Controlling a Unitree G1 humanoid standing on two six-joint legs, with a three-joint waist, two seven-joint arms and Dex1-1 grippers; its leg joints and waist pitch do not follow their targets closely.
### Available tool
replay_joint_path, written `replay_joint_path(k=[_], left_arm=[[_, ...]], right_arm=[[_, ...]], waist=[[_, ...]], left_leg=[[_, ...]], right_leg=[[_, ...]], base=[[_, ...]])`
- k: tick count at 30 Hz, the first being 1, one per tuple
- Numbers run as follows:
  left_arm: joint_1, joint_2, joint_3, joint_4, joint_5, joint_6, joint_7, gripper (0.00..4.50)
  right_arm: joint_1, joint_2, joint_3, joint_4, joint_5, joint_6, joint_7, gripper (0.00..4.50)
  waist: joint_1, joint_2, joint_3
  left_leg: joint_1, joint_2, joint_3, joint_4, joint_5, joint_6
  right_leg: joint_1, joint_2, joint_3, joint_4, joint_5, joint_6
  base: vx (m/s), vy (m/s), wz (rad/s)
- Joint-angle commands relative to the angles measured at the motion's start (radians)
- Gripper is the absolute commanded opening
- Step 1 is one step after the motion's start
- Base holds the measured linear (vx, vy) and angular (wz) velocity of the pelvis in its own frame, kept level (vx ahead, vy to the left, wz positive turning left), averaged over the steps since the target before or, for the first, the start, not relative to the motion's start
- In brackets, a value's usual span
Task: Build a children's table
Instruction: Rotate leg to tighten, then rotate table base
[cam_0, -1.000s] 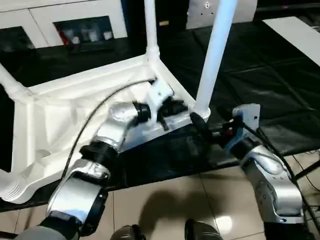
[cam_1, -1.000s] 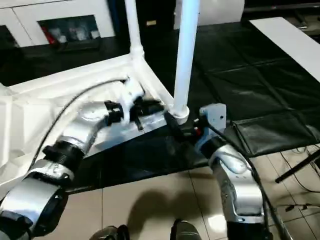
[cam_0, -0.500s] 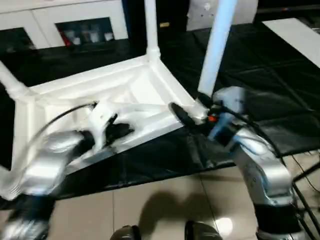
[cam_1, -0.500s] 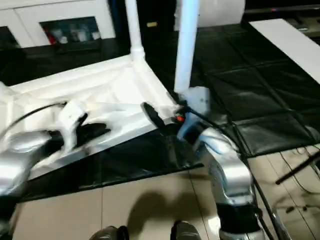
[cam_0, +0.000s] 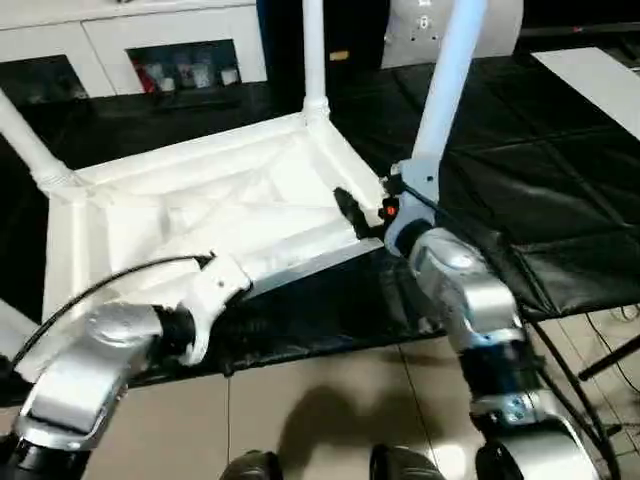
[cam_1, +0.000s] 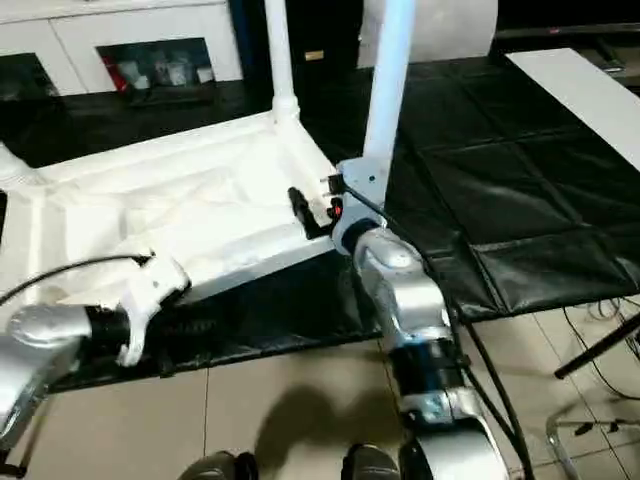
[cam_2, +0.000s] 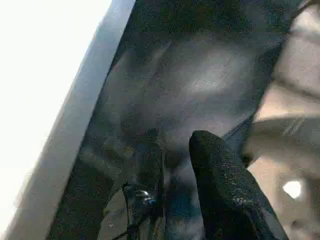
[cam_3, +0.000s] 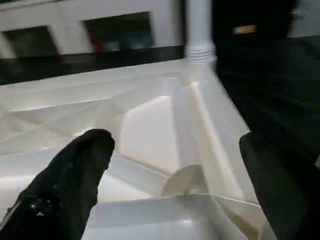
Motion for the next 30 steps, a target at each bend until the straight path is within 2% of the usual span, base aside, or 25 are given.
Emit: replay_joint_path(k=[1, 3, 4, 6, 7, 10, 12, 14, 16, 17, 19, 20, 23, 24, 25, 27, 28, 29, 30], left_arm=[[-0.004, 0.003, -0.030, 0.036, 0.054, 0.003, 0.052, 1.01], [-0.012, -0.002, -0.041, 0.058, 0.081, -0.001, 0.080, 1.01], [-0.016, -0.007, -0.043, 0.070, 0.088, -0.009, 0.089, 1.01], [-0.029, -0.026, -0.038, 0.102, 0.106, -0.037, 0.125, 1.01], [-0.035, -0.036, -0.034, 0.119, 0.114, -0.052, 0.146, 1.01], [-0.050, -0.044, -0.027, 0.148, 0.125, -0.089, 0.182, 1.01], [-0.056, -0.053, -0.015, 0.160, 0.125, -0.119, 0.208, 1.01], [-0.056, -0.061, -0.007, 0.164, 0.124, -0.124, 0.219, 1.01], [-0.056, -0.063, -0.010, 0.171, 0.130, -0.140, 0.224, 1.01], [-0.055, -0.067, -0.010, 0.177, 0.134, -0.150, 0.230, 1.01], [-0.056, -0.081, -0.006, 0.192, 0.134, -0.173, 0.248, 1.01], [-0.055, -0.096, 0.003, 0.199, 0.128, -0.180, 0.262, 1.01], [-0.045, -0.134, 0.032, 0.213, 0.096, -0.209, 0.296, 1.01], [-0.044, -0.136, 0.034, 0.213, 0.094, -0.209, 0.298, 1.01], [-0.032, -0.153, 0.055, 0.211, 0.080, -0.214, 0.312, 1.01], [-0.003, -0.174, 0.090, 0.197, 0.066, -0.229, 0.338, 1.01], [0.014, -0.183, 0.107, 0.188, 0.059, -0.240, 0.347, 1.01], [0.047, -0.212, 0.156, 0.166, 0.032, -0.260, 0.369, 1.01], [0.059, -0.222, 0.173, 0.158, 0.024, -0.271, 0.378, 1.31]], right_arm=[[-0.014, -0.022, -0.051, 0.046, -0.028, -0.036, -0.059, 4.50], [-0.024, -0.032, -0.061, 0.073, -0.032, -0.057, -0.073, 4.50], [-0.031, -0.041, -0.073, 0.090, -0.030, -0.068, -0.082, 4.50], [-0.047, -0.069, -0.099, 0.128, -0.027, -0.095, -0.099, 4.50], [-0.055, -0.083, -0.110, 0.146, -0.027, -0.109, -0.106, 4.50], [-0.079, -0.119, -0.134, 0.196, -0.023, -0.139, -0.115, 4.50], [-0.117, -0.185, -0.169, 0.284, -0.023, -0.188, -0.116, 4.50], [-0.129, -0.206, -0.181, 0.312, -0.022, -0.202, -0.114, 4.50], [-0.145, -0.243, -0.195, 0.350, -0.024, -0.218, -0.113, 4.50], [-0.155, -0.264, -0.201, 0.373, -0.024, -0.230, -0.111, 4.50], [-0.173, -0.300, -0.209, 0.421, -0.022, -0.258, -0.106, 4.50], [-0.181, -0.319, -0.214, 0.447, -0.019, -0.271, -0.098, 4.50], [-0.196, -0.366, -0.212, 0.517, -0.028, -0.317, -0.082, 4.50], [-0.196, -0.366, -0.211, 0.518, -0.028, -0.320, -0.080, 4.50], [-0.195, -0.374, -0.209, 0.532, -0.032, -0.341, -0.063, 4.50], [-0.178, -0.373, -0.208, 0.517, -0.030, -0.356, -0.040, 4.50], [-0.169, -0.370, -0.205, 0.509, -0.027, -0.369, -0.024, 4.50], [-0.134, -0.353, -0.193, 0.456, -0.010, -0.380, 0.034, 4.50], [-0.118, -0.346, -0.188, 0.430, -0.001, -0.381, 0.060, 4.50]], waist=[[-0.007, 0.017, -0.090], [-0.008, 0.019, -0.091], [-0.008, 0.019, -0.094], [-0.009, 0.015, -0.094], [-0.008, 0.015, -0.094], [-0.005, 0.012, -0.096], [-0.002, 0.009, -0.097], [0.003, 0.009, -0.098], [0.011, 0.007, -0.099], [0.014, 0.007, -0.101], [0.013, 0.008, -0.102], [0.012, 0.004, -0.102], [0.011, 0.000, -0.103], [0.013, -0.002, -0.105], [0.013, -0.001, -0.103], [0.008, -0.005, -0.101], [0.008, -0.002, -0.099], [0.003, -0.006, -0.097], [0.000, -0.005, -0.095]], left_leg=[[0.035, 0.041, -0.019, -0.075, -0.309, -0.021], [0.033, 0.039, -0.020, -0.074, -0.313, -0.023], [0.030, 0.040, -0.021, -0.074, -0.306, -0.024], [0.028, 0.036, -0.019, -0.071, -0.305, -0.013], [0.031, 0.036, -0.018, -0.069, -0.310, -0.012], [0.027, 0.034, -0.019, -0.065, -0.310, 0.000], [0.029, 0.034, -0.019, -0.062, -0.311, 0.003], [0.033, 0.035, -0.016, -0.059, -0.306, 0.006], [0.030, 0.035, -0.015, -0.058, -0.286, 0.013], [0.027, 0.035, -0.017, -0.059, -0.276, 0.014], [0.022, 0.034, -0.018, -0.057, -0.271, 0.019], [0.018, 0.033, -0.017, -0.056, -0.263, 0.026], [0.018, 0.030, -0.011, -0.049, -0.246, 0.048], [0.014, 0.028, -0.011, -0.047, -0.228, 0.059], [0.013, 0.029, -0.012, -0.047, -0.225, 0.063], [0.007, 0.029, -0.012, -0.046, -0.219, 0.078], [0.007, 0.029, -0.013, -0.046, -0.221, 0.082], [0.005, 0.028, -0.011, -0.045, -0.227, 0.089], [0.004, 0.030, -0.012, -0.046, -0.238, 0.094]], right_leg=[[0.036, -0.048, 0.042, -0.062, -0.334, -0.180], [0.039, -0.046, 0.042, -0.059, -0.317, -0.183], [0.045, -0.049, 0.041, -0.057, -0.300, -0.188], [0.046, -0.048, 0.039, -0.058, -0.296, -0.194], [0.044, -0.048, 0.040, -0.060, -0.304, -0.193], [0.047, -0.050, 0.038, -0.063, -0.341, -0.192], [0.045, -0.051, 0.036, -0.066, -0.366, -0.185], [0.042, -0.049, 0.036, -0.067, -0.366, -0.183], [0.043, -0.047, 0.036, -0.065, -0.352, -0.182], [0.047, -0.048, 0.034, -0.061, -0.333, -0.187], [0.050, -0.048, 0.032, -0.057, -0.307, -0.198], [0.053, -0.049, 0.033, -0.057, -0.293, -0.202], [0.051, -0.049, 0.032, -0.060, -0.293, -0.213], [0.055, -0.049, 0.031, -0.059, -0.291, -0.212], [0.054, -0.050, 0.031, -0.058, -0.292, -0.213], [0.055, -0.048, 0.027, -0.060, -0.307, -0.205], [0.053, -0.048, 0.026, -0.060, -0.311, -0.204], [0.053, -0.047, 0.025, -0.064, -0.325, -0.201], [0.053, -0.048, 0.024, -0.067, -0.342, -0.193]], base=[[0.000, 0.000, 0.00], [0.000, 0.000, 0.00], [0.000, 0.000, 0.00], [0.000, 0.000, 0.00], [0.000, 0.000, 0.00], [0.000, 0.000, 0.00], [0.000, 0.000, 0.00], [0.000, 0.000, 0.00], [0.000, 0.000, 0.00], [0.000, 0.000, 0.00], [0.000, 0.000, 0.00], [0.000, 0.000, 0.00], [0.000, 0.000, 0.00], [0.000, 0.000, 0.00], [0.000, 0.000, 0.00], [0.000, 0.000, 0.00], [0.000, 0.000, 0.00], [0.000, 0.000, 0.00], [0.000, 0.000, 0.00]])
